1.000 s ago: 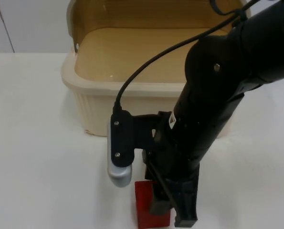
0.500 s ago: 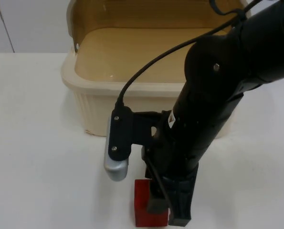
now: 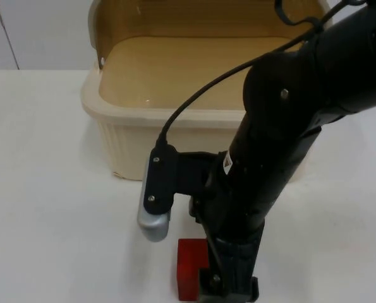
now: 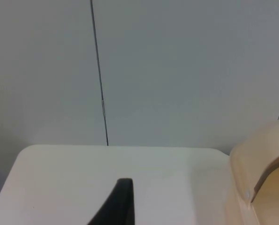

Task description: Open the box lid with the left hand, place the block into the box with the right hand, then close the box lid with the left hand.

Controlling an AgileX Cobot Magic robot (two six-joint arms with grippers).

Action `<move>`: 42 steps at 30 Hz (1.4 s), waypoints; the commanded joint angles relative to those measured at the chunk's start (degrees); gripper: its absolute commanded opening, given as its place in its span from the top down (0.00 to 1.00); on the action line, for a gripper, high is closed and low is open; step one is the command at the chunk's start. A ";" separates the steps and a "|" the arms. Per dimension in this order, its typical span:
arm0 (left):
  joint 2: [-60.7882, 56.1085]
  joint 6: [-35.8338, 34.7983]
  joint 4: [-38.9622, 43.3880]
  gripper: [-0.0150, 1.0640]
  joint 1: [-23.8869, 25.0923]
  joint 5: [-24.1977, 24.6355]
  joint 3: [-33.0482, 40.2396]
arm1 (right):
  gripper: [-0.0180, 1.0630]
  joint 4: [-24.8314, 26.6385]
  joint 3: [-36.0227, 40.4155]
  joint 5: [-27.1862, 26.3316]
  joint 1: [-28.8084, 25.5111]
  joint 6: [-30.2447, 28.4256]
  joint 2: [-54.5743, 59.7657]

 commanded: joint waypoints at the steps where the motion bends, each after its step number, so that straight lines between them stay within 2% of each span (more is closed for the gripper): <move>1: -0.42 0.21 0.46 0.01 0.18 0.06 -0.38 | 0.01 -0.18 -0.07 0.02 0.31 0.06 0.13; 6: -0.42 0.21 0.46 0.01 0.18 0.06 -0.38 | 0.06 -0.30 -0.07 -0.04 0.31 -0.89 2.20; 8: -0.42 0.21 0.46 0.01 0.18 0.06 -0.38 | 0.14 -0.30 -0.07 0.73 0.31 -0.89 3.56; 10: -0.42 0.21 0.46 0.01 0.18 0.06 -0.38 | 0.29 -0.21 -0.07 1.21 0.31 -0.89 4.38; 11: -0.42 0.21 0.46 0.01 0.18 0.06 -0.38 | 0.29 -0.21 -0.07 1.21 0.31 -0.89 4.38; 13: -0.42 0.21 0.46 0.01 0.18 0.06 -0.38 | 0.60 -0.41 -0.07 0.85 0.31 -0.89 4.38; 14: -0.42 0.17 0.58 0.01 0.18 0.06 -0.38 | 0.83 -0.59 -0.07 0.31 0.31 0.51 3.93; 15: -0.42 0.17 0.58 0.01 0.18 0.06 -0.38 | 0.98 -1.61 -0.07 -0.88 0.31 3.95 3.50; 16: -0.42 0.17 0.58 0.01 0.18 0.06 -0.38 | 0.98 -3.05 -0.07 -2.03 0.31 6.31 2.92; 23: -0.42 0.52 0.69 0.01 0.18 0.06 -0.38 | 0.98 -8.10 -0.07 -3.08 0.31 9.57 -1.83; 33: -0.42 0.54 0.81 0.01 0.18 0.06 -0.38 | 0.98 -8.32 -0.07 -5.66 0.31 13.55 -14.84; 38: -0.42 0.54 0.81 0.01 0.18 0.06 -0.38 | 0.98 -8.32 -0.07 -8.87 0.31 18.79 -21.65; 42: -0.42 0.54 0.81 0.01 0.18 0.06 -0.38 | 0.98 -9.33 -0.07 -12.18 0.31 27.72 -26.59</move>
